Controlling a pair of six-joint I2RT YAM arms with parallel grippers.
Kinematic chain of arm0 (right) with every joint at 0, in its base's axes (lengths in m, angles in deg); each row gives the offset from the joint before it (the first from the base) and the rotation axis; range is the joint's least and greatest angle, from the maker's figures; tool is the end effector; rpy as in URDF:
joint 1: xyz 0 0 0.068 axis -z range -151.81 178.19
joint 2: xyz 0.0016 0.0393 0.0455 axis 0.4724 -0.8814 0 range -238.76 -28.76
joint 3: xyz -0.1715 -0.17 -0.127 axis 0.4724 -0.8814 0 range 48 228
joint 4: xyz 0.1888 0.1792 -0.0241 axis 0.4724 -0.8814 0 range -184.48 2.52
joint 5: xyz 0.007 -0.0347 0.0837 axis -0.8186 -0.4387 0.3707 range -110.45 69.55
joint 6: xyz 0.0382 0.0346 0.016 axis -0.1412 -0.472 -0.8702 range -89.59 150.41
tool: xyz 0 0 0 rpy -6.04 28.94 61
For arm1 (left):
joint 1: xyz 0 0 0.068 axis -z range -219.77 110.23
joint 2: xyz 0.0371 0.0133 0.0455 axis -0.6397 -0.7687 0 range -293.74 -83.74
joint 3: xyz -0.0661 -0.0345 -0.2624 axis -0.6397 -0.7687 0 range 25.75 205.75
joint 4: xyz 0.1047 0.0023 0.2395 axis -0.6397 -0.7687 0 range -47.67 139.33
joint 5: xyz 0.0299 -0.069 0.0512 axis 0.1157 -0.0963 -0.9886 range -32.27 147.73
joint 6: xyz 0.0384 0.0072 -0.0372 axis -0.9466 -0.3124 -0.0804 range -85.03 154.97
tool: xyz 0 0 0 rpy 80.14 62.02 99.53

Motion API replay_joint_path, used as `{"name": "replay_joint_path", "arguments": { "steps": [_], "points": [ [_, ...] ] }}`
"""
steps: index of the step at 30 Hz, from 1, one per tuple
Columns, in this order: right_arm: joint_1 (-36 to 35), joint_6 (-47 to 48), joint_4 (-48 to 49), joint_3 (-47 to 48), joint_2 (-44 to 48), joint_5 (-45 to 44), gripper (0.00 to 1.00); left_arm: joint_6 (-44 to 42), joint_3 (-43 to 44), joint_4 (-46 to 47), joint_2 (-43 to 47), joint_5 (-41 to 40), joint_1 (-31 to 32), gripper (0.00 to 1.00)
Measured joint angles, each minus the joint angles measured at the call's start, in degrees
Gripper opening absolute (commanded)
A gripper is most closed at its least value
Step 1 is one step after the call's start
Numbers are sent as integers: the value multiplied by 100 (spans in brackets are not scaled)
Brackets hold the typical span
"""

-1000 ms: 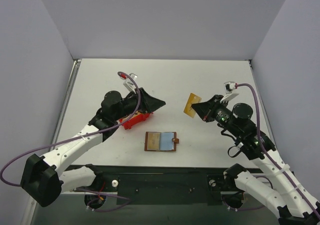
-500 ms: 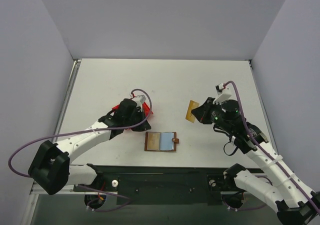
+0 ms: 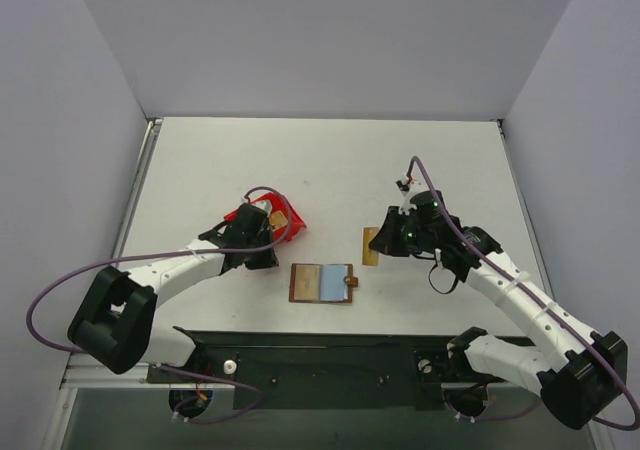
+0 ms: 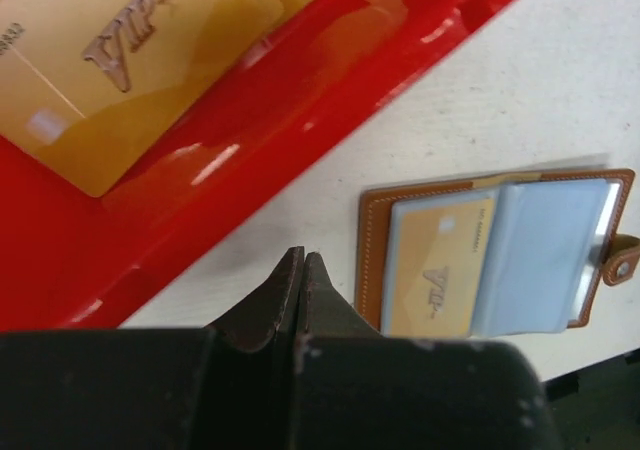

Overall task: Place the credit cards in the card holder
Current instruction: Insert the credit card into the card holder.

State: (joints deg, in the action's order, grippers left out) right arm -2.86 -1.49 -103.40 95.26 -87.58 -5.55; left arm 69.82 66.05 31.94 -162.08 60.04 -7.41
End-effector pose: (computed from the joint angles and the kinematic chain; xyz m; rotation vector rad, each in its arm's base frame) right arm 0.1937 0.1272 0.2991 -0.1557 2.1646 0.9267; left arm 0.2177 -0.1397 0.1780 -0.0407 2.6168 -0.4948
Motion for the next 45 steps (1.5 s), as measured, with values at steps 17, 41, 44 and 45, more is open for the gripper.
{"name": "replay_joint_path", "arguments": {
  "steps": [17, 41, 44, 45],
  "points": [
    [-831, -732, 282, 90, -1381, 708, 0, -20, -4, -162, -44, -789, -455, 0],
    [-1029, -1163, 122, 439, -2673, -15, 0, 107, -404, 2369, -271, 870, 1189, 0],
    [-1029, -1161, 44, 439, -2715, -98, 0, 94, -404, 2415, -433, 868, 1213, 0],
    [-1029, -1158, 2, 439, -2736, -133, 0, 92, -404, 2415, -494, 870, 1213, 0]
  ]
}}
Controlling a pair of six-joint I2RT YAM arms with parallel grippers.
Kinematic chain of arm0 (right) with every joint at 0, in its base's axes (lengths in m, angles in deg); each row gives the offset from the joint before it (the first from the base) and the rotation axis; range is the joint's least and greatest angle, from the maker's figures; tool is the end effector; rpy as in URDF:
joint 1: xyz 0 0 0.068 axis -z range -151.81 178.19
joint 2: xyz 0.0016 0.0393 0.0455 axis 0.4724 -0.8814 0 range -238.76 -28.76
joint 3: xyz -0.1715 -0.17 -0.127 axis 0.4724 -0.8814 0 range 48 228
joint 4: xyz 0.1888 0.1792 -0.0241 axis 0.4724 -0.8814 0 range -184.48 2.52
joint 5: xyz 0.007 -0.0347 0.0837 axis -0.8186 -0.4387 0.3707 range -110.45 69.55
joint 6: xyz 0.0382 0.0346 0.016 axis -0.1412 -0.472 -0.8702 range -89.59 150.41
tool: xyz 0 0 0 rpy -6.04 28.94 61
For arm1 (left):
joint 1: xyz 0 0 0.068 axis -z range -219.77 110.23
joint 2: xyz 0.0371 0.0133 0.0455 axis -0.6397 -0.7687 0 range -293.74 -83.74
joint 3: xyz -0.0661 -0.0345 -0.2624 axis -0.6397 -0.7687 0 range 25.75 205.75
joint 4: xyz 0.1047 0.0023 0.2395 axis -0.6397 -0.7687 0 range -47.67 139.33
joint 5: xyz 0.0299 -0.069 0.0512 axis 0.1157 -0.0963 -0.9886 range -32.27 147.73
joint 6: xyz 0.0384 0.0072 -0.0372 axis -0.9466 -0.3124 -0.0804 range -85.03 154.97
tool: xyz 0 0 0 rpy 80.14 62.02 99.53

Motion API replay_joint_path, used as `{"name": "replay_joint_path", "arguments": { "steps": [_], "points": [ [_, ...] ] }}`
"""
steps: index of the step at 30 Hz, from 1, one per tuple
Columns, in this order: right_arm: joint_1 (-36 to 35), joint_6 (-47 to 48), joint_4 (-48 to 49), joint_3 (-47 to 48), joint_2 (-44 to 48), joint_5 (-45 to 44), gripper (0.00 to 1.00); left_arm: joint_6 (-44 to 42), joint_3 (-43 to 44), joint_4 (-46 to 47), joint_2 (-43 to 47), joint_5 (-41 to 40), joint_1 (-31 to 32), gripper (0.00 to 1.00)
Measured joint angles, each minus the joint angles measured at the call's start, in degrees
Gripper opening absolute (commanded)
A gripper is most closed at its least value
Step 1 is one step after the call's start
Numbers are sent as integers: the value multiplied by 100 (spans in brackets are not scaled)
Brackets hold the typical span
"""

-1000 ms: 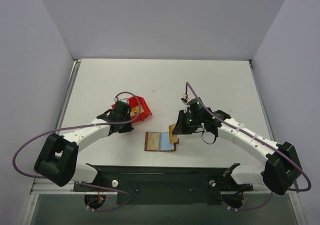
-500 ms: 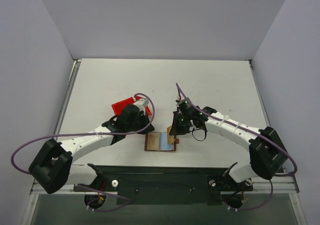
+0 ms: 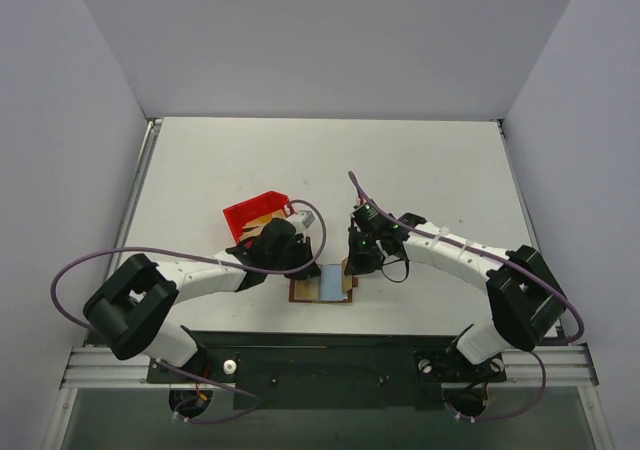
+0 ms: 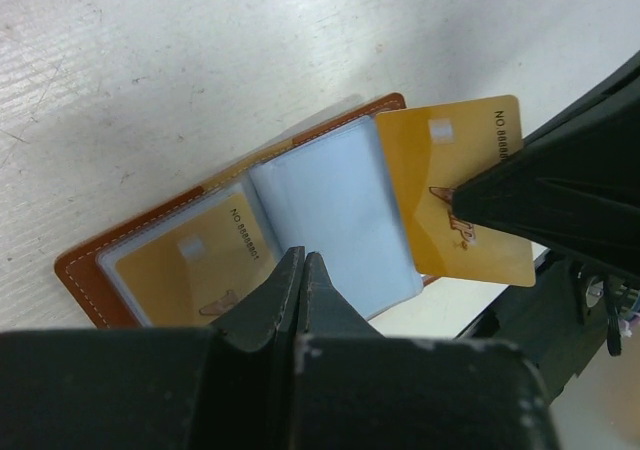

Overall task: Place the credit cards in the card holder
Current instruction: Insert the credit card into the card holder.

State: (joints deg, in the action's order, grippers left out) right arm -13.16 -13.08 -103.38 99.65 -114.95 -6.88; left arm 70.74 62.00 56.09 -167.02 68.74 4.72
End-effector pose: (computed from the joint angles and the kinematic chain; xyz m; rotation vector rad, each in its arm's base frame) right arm 0.2253 0.2093 0.2037 -0.0640 2.6521 0.8754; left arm 0.1972 -0.2032 0.1668 0.2941 2.4260 -0.9093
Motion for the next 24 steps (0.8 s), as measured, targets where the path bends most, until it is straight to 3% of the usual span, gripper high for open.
{"name": "replay_joint_path", "arguments": {
  "steps": [11, 24],
  "points": [
    [0, 31, -428, 0, -81, -363, 0, 0, 0, 138, -479, 63, 162, 0],
    [0, 35, -212, -166, 39, -350, 0, 83, -17, 444, -682, 149, 216, 0]
  ]
}}
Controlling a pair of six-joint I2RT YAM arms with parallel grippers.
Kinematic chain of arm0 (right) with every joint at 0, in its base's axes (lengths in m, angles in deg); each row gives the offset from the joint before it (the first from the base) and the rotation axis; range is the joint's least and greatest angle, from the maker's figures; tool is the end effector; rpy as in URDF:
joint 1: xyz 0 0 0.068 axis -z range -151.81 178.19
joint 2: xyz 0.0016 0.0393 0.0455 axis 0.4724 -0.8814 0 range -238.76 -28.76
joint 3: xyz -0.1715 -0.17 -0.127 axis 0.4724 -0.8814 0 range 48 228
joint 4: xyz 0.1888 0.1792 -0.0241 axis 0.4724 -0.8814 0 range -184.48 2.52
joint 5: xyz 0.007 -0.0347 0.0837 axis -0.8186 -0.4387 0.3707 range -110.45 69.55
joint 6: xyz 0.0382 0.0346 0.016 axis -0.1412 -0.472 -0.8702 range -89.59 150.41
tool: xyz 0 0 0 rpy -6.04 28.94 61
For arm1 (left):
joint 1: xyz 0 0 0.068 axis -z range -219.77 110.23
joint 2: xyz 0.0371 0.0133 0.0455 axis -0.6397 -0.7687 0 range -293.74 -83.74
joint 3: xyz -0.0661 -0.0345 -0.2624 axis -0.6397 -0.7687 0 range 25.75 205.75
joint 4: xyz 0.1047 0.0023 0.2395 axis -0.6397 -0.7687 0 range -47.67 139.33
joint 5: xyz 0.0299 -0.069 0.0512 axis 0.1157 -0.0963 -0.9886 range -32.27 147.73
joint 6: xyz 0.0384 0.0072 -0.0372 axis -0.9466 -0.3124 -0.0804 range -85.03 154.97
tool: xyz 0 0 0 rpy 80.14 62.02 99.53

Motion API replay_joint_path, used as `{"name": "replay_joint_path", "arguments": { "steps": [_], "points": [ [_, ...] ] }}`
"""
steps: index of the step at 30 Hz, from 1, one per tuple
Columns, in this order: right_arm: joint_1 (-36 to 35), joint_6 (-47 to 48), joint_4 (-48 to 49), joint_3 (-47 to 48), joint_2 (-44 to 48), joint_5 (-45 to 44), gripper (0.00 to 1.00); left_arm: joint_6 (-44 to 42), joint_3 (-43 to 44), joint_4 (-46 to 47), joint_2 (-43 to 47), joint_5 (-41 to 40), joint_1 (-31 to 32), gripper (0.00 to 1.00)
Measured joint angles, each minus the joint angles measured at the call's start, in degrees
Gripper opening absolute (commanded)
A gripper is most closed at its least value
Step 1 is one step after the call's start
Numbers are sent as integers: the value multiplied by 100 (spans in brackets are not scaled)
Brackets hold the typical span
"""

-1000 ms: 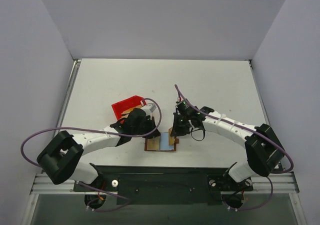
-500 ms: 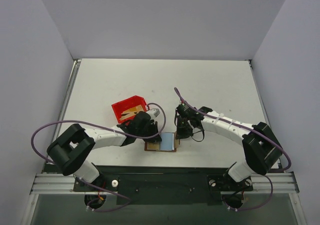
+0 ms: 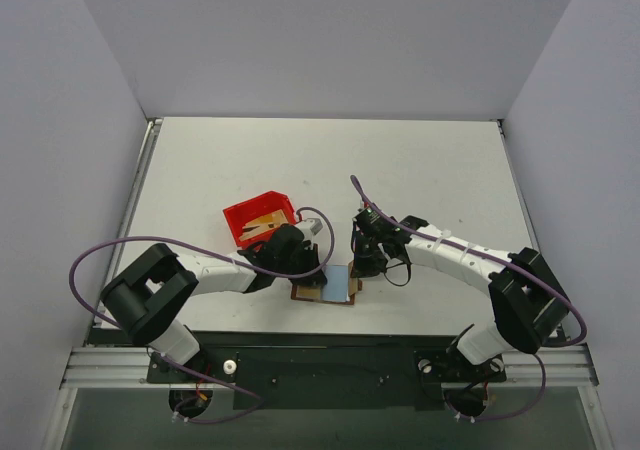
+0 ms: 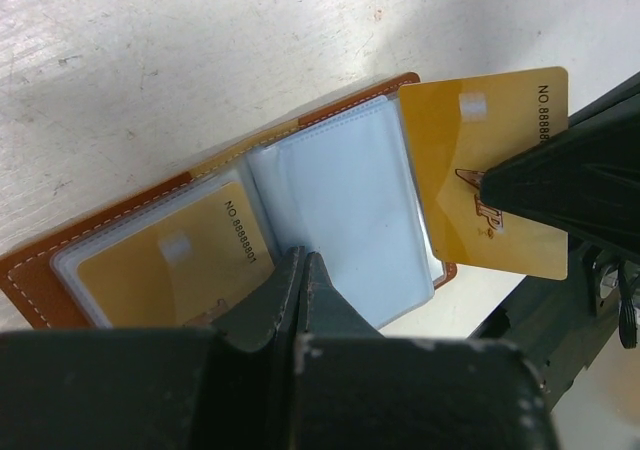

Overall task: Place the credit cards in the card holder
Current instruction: Insert the credit card into the card holder.

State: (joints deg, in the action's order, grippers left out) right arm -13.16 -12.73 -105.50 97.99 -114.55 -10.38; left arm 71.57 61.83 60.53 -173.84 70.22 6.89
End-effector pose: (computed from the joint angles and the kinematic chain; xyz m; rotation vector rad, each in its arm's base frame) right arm 0.2202 0.2020 0.1941 -0.0354 2.6870 0.7648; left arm 0.1953 -0.2182 0.1405 0.3386 2.4847 -0.9316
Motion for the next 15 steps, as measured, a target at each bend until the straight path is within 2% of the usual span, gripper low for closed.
{"name": "replay_joint_path", "arguments": {
  "steps": [8, 15],
  "points": [
    [0, -68, 227, -166, 238, 55, 0, 68, -87, 42, 68, -9, 31, 0],
    [0, -166, 391, -236, 332, 133, 0, 87, -190, -323, 1104, -321, 31, 0]
  ]
}}
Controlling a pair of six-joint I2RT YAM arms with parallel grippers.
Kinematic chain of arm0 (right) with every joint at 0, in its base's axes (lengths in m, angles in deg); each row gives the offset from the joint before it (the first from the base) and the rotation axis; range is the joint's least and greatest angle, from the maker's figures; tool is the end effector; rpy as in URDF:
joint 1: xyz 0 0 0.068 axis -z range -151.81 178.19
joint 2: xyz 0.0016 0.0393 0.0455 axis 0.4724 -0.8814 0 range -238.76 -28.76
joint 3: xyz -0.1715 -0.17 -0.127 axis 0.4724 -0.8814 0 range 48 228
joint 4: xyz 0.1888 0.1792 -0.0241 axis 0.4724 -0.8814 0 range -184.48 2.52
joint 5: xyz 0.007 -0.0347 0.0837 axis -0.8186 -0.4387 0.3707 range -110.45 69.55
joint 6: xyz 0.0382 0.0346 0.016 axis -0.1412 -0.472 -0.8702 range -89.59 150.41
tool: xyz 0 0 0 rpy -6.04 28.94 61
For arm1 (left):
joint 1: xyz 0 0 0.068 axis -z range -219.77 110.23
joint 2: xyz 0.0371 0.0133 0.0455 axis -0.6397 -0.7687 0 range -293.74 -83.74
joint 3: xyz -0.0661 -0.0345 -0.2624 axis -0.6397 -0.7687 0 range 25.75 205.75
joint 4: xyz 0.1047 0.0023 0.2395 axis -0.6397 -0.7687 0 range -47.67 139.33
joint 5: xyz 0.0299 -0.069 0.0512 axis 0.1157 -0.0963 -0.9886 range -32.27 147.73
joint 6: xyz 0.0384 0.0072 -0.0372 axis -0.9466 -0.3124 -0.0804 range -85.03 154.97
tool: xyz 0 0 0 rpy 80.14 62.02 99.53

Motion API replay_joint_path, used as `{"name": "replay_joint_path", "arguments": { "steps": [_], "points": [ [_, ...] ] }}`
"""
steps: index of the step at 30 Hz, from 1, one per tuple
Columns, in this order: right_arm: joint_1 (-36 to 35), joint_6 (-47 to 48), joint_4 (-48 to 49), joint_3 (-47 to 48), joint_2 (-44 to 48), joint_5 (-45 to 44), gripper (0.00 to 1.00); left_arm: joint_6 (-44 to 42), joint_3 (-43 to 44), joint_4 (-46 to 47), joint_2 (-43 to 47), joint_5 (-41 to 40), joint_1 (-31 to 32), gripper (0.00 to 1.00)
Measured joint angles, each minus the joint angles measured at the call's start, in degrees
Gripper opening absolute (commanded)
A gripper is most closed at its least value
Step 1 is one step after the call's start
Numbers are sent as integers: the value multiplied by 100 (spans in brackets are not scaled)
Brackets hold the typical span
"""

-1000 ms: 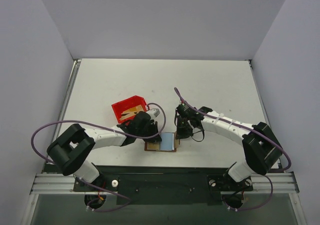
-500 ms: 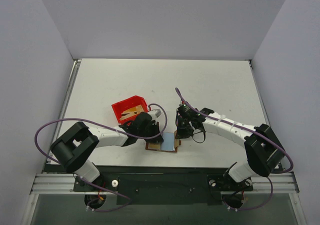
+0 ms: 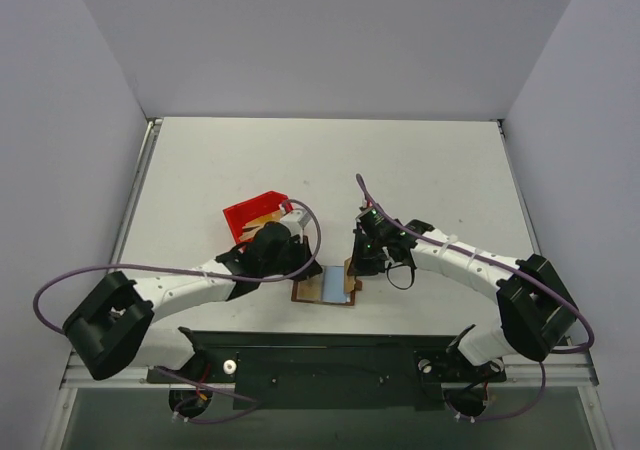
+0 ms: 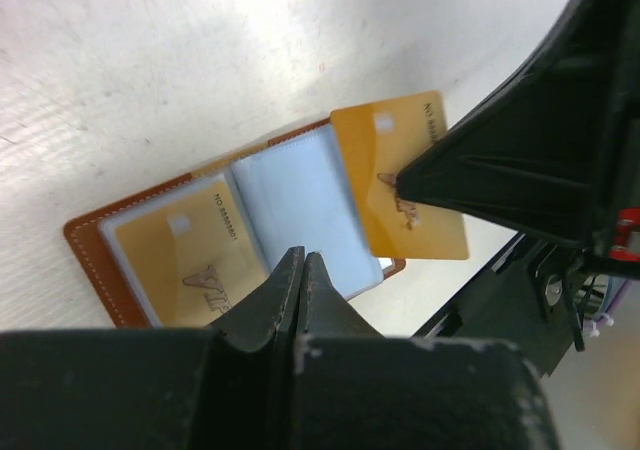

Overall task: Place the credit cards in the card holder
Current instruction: Insert the credit card into the card holder.

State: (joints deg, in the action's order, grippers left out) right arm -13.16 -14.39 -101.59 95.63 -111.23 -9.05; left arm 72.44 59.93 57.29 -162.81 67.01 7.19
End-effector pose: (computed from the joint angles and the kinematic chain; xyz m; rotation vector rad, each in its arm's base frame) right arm 0.2148 0.1983 0.2024 -0.0190 2.6189 0.8596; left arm 0.1822 -0.2035 0.1766 0.2940 2.3733 -0.9455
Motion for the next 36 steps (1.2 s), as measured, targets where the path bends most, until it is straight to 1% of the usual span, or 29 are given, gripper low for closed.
{"name": "replay_joint_path", "arguments": {
  "steps": [2, 4, 9, 13, 16, 19, 24, 27, 36],
  "points": [
    [0, -24, 72, -9, 0, 50, 0, -2, 0, -146, 396, -208, 0, 0],
    [0, -42, 142, -31, 0, 111, 0, 0, 0, -280, 608, -376, -2, 0],
    [0, -105, 291, -81, -2, 264, 0, 114, -146, -765, 890, -927, -9, 0],
    [-2, -129, 363, -96, -2, 332, 0, 372, -592, -1290, 1062, -1488, -11, 0],
    [-9, -129, 376, -96, -2, 361, 0, 531, -933, -1631, 1270, -1727, -13, 0],
    [-35, -129, 404, -101, -24, 387, 0, 623, -1027, -1888, 1362, -1869, -13, 0],
    [-39, -131, 411, -105, -90, 417, 0, 699, -1027, -1875, 1333, -1915, -2, 0],
    [-44, -131, 415, -107, -90, 428, 0, 726, -1025, -1709, 1228, -1888, 44, 0],
    [-50, -151, 450, -214, -90, 404, 0, 914, -1023, -1200, 953, -1790, 501, 0]
  ]
}}
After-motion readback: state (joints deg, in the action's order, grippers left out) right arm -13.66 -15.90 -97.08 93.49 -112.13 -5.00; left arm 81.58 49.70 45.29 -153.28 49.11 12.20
